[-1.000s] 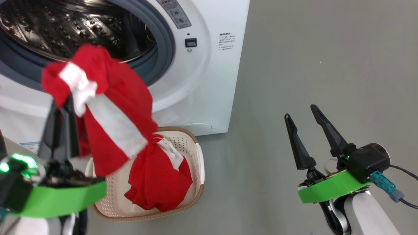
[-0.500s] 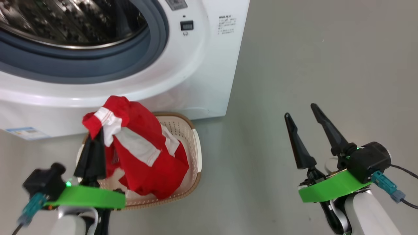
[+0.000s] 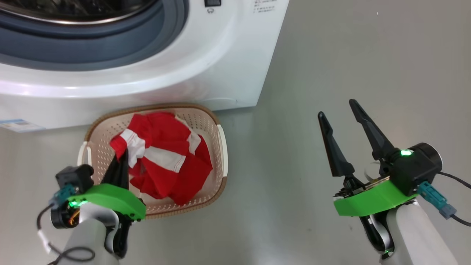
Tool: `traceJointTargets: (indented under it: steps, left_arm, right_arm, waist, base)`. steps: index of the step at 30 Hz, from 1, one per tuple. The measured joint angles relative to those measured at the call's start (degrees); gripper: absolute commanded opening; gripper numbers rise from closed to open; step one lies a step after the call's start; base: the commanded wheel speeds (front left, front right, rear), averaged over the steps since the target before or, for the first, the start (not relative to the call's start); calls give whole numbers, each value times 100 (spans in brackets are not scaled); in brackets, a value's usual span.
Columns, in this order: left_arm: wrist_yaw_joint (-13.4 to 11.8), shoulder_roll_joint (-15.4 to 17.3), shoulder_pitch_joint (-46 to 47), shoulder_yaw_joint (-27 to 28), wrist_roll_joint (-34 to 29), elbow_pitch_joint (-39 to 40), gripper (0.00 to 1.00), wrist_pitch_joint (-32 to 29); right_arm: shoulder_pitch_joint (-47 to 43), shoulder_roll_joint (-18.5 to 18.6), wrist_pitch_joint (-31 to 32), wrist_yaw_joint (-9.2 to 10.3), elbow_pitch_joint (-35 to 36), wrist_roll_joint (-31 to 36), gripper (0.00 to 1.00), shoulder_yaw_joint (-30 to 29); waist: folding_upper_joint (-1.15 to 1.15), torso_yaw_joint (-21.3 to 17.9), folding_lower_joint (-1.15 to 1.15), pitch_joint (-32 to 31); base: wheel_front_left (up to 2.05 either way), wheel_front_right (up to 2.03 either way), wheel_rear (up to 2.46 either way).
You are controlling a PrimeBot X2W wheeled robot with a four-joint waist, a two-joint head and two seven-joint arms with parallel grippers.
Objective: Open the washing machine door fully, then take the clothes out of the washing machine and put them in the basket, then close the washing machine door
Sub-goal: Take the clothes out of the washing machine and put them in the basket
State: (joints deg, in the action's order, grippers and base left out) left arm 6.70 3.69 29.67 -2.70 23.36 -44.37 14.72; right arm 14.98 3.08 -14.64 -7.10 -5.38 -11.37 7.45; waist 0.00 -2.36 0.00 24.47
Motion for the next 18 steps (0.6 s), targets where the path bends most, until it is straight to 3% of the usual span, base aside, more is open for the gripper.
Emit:
traceJointTargets:
  steps: [8, 18]
  left_arm:
    - [41, 7, 898, -416, 129, -1779, 0, -109]
    - [46, 59, 1421, -978, 416, -2491, 0, -185]
  right_arm:
    - [85, 0, 0, 0, 31, 38, 100, 52]
    - [313, 0, 0, 0, 116, 41, 100, 34]
  waist:
    - [0, -88, 0, 353]
    - [0, -259, 0, 721]
  base:
    - [0, 0, 0]
    - [0, 0, 0]
